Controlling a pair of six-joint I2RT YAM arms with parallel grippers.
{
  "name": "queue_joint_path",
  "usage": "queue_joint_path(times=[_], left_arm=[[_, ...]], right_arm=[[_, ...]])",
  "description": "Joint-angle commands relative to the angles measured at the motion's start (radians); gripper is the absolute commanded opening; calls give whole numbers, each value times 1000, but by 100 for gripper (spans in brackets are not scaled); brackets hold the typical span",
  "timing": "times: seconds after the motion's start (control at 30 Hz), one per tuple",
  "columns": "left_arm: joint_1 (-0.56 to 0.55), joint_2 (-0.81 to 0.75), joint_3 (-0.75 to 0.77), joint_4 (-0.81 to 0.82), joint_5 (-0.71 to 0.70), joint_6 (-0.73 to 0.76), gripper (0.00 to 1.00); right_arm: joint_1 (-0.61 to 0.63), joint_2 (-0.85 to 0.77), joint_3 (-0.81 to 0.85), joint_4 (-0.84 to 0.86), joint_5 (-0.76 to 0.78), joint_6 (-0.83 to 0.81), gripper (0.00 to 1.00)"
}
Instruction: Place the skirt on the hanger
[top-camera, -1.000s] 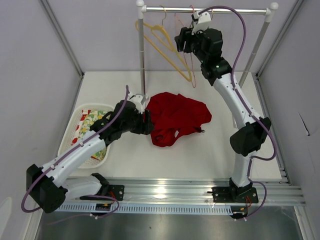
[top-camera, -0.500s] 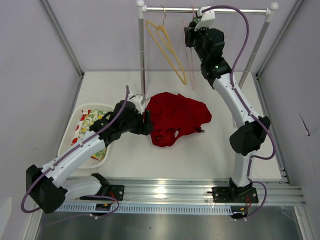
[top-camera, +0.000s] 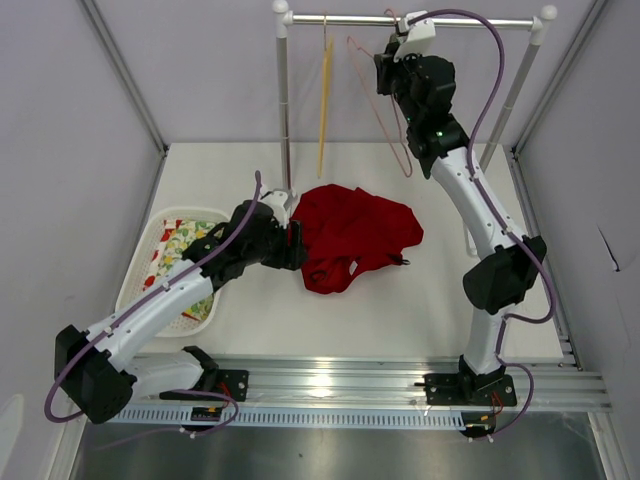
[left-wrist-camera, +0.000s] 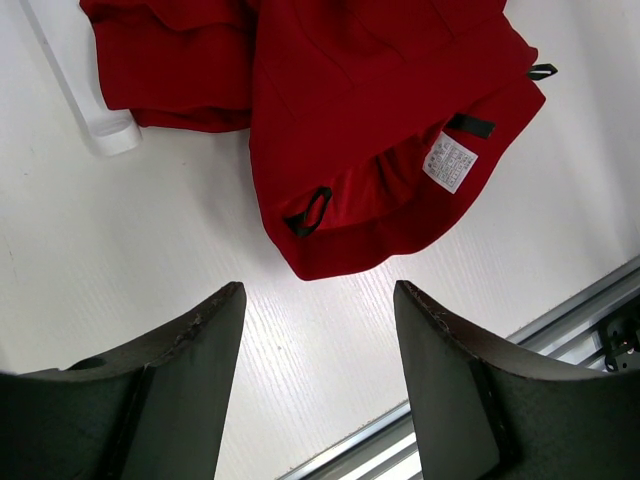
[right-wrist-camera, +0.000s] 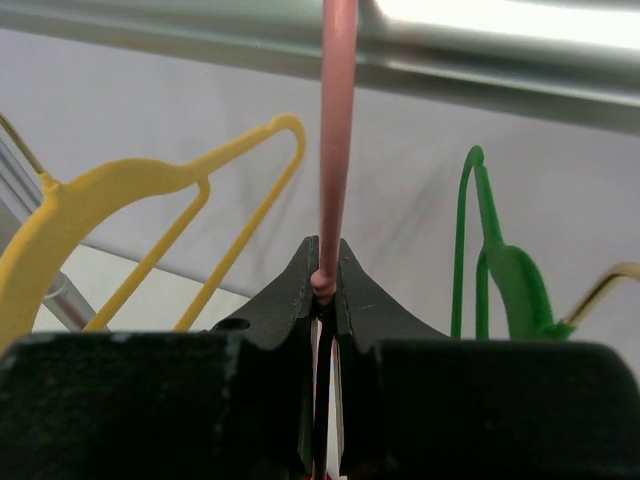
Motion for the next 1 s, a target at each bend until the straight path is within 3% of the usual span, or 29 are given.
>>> queue_joint_path(times=[0.0,0.4,0.97], left_arm=[[10,1,36,40,-7,22,66],[34,7,27,72,6,22,69],[50,59,32,109,15,-1,66]], right_arm=[[-2,-87,70,21,-21,-11,0],[7,-208,-41,1,-41,18,0],[56,-615,-501,-2,17,119,0]])
